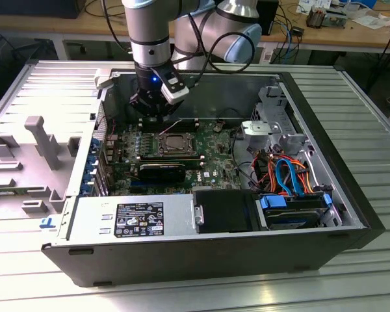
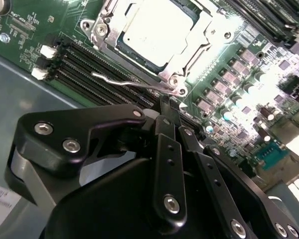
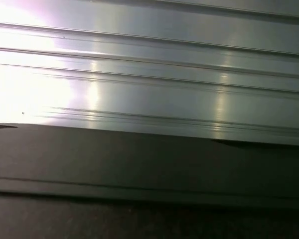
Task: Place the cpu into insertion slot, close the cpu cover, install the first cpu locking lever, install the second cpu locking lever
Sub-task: 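Install the first cpu locking lever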
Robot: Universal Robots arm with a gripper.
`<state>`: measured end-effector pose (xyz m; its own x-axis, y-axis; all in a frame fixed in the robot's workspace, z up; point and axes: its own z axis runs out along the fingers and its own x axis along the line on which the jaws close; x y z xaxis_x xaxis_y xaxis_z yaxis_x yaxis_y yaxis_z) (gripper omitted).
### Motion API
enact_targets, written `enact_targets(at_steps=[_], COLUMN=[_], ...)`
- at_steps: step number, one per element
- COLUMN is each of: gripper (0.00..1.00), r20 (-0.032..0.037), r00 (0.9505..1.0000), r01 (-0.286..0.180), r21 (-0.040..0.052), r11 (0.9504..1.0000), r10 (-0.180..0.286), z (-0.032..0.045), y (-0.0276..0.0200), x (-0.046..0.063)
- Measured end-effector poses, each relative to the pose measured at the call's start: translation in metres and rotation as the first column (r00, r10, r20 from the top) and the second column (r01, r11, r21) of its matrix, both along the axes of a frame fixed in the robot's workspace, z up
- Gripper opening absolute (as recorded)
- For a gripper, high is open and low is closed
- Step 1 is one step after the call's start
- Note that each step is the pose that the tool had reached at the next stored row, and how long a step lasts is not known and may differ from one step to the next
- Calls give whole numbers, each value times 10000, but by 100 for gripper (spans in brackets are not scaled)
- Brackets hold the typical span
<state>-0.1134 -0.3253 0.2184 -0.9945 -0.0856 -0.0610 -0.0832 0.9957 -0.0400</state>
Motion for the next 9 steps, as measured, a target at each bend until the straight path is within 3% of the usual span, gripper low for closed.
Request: enact_targets(at_steps=[3, 9], gripper=[11, 11], r20=[0, -3], r00=[10000, 10000], r01=[1, 2], r21=[2, -2], r11=[10000, 10000], r10=[-1, -2], z=[-59, -93], y=[0, -1], x=[39, 79])
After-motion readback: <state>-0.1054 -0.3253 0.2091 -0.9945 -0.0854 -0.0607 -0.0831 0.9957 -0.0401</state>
